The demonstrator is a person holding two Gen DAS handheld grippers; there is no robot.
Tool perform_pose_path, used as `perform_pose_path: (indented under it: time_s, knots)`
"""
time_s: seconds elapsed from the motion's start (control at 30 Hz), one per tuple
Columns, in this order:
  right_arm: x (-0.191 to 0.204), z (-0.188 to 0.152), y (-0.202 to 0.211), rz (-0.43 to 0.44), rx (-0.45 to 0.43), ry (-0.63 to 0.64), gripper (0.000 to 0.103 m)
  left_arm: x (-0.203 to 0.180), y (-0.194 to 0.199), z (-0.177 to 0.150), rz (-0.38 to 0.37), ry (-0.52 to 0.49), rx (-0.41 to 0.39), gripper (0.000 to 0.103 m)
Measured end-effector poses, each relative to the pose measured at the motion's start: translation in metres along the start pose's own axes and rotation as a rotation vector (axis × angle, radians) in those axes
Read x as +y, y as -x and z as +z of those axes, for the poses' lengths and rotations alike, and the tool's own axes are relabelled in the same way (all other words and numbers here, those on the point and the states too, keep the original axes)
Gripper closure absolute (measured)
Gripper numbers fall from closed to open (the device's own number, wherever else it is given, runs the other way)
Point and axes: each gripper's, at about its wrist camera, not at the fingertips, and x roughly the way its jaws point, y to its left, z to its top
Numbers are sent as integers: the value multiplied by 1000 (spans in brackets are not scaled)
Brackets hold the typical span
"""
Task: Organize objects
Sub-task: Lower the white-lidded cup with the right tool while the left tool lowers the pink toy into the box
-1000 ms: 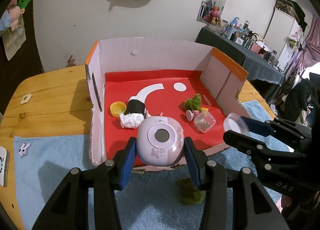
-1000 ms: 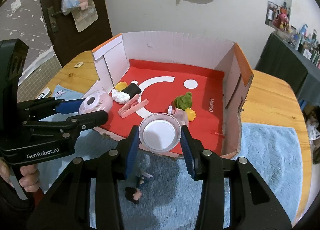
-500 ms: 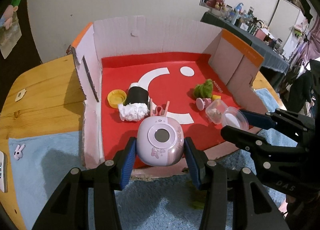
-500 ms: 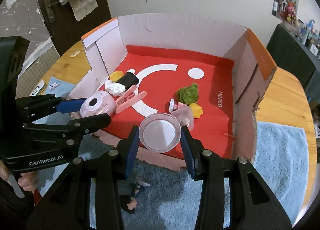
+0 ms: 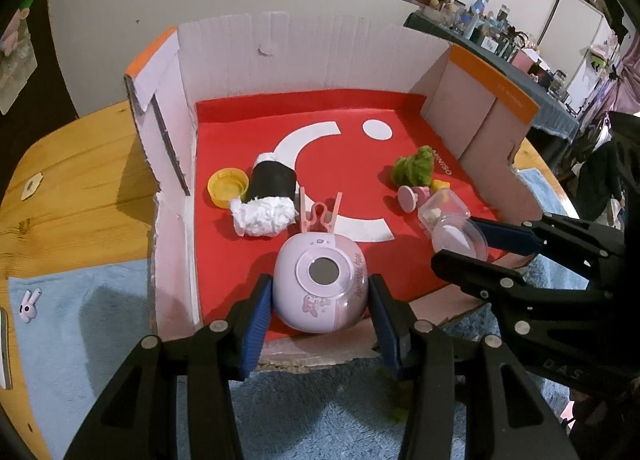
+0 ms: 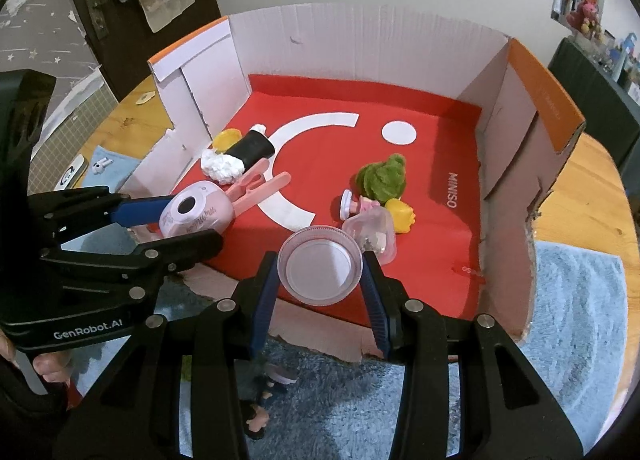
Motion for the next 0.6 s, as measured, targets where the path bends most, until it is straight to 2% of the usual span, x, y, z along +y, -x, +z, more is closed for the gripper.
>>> perform_pose_path:
  time_s: [0.6]
  knots:
    - [-2,4,-8,1,11,-4,64,2,-6,8,1,0,13,53]
